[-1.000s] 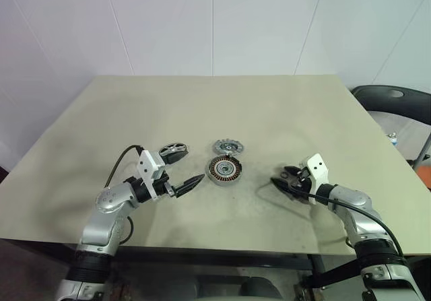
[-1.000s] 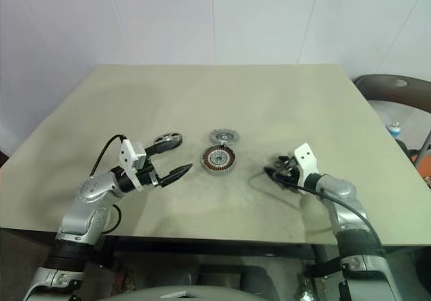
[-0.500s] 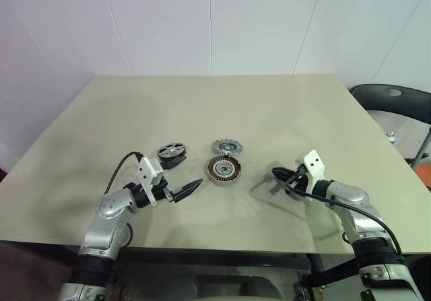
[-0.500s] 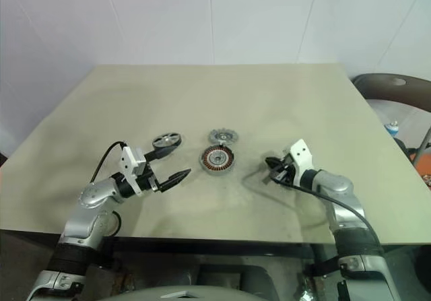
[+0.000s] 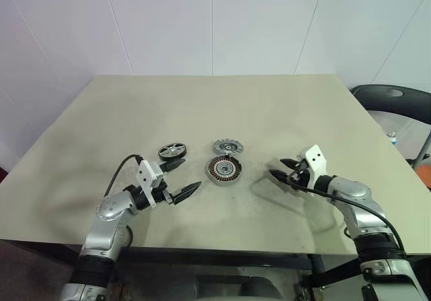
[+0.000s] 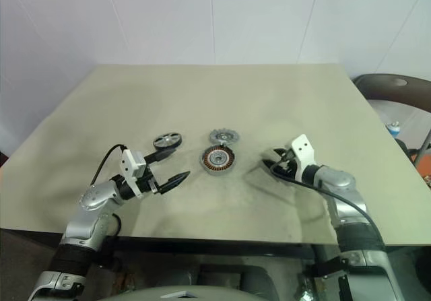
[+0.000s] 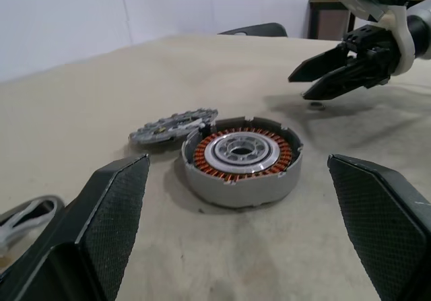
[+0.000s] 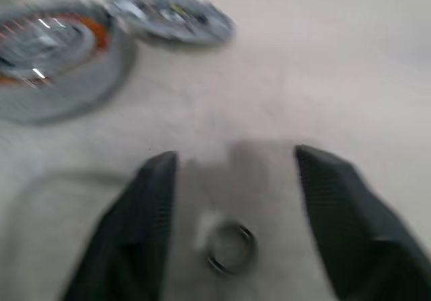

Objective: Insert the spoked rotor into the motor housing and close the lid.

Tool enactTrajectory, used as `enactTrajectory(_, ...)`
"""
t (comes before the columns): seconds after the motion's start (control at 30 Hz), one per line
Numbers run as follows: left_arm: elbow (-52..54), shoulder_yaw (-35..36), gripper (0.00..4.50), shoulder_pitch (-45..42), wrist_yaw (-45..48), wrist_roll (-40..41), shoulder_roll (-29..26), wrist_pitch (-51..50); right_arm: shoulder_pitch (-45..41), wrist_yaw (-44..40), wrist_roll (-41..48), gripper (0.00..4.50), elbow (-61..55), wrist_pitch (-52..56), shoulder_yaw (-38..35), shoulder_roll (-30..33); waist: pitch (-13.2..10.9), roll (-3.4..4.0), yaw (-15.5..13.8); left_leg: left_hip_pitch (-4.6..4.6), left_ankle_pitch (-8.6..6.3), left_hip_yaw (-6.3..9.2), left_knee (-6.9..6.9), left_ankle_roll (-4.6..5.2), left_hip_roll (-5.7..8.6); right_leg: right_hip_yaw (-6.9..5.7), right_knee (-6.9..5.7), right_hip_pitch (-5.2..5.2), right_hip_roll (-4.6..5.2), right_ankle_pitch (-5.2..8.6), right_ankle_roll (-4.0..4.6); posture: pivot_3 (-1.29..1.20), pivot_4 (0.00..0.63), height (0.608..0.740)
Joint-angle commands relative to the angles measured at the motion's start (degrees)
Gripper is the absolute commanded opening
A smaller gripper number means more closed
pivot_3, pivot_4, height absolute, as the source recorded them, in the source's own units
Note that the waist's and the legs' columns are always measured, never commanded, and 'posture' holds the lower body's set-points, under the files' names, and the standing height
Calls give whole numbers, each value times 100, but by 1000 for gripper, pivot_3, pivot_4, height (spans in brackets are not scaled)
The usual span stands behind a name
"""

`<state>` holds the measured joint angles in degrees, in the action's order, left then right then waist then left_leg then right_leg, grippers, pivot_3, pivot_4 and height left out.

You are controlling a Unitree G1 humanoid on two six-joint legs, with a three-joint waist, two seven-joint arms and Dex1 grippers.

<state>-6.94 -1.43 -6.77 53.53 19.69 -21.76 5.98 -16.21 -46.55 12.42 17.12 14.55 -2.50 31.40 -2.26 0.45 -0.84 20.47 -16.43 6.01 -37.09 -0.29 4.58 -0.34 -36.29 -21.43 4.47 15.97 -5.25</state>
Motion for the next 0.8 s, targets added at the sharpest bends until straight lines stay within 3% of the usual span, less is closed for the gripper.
enactTrajectory(0.03, 75, 48, 4500, -18, -2, 0, 8, 131, -108, -85, -72, 2998, 51, 24, 3, 157, 0, 0, 0, 0, 0, 0, 0, 0, 0, 0, 0, 0, 0, 0, 0, 0, 0, 740)
enactTrajectory(0.5, 458, 86, 4500, -108, -143, 55, -74, -215, -64, -87, -441, 2998, 8, 69, 277, 251, 2, -1, 1, -3, 0, -1, -2, 0, 0, 1, 0, 3, 0, 0, 0, 0, 0, 740)
enactTrajectory(0.8, 1047, 124, 4500, -198, -404, 86, -184, -768, 198, -584, 38, 2998, -303, 1027, 362, 160, 6, -7, 7, -2, 0, -1, 0, 0, -3, 1, 0, 2, -1, 0, 0, 0, 0, 740)
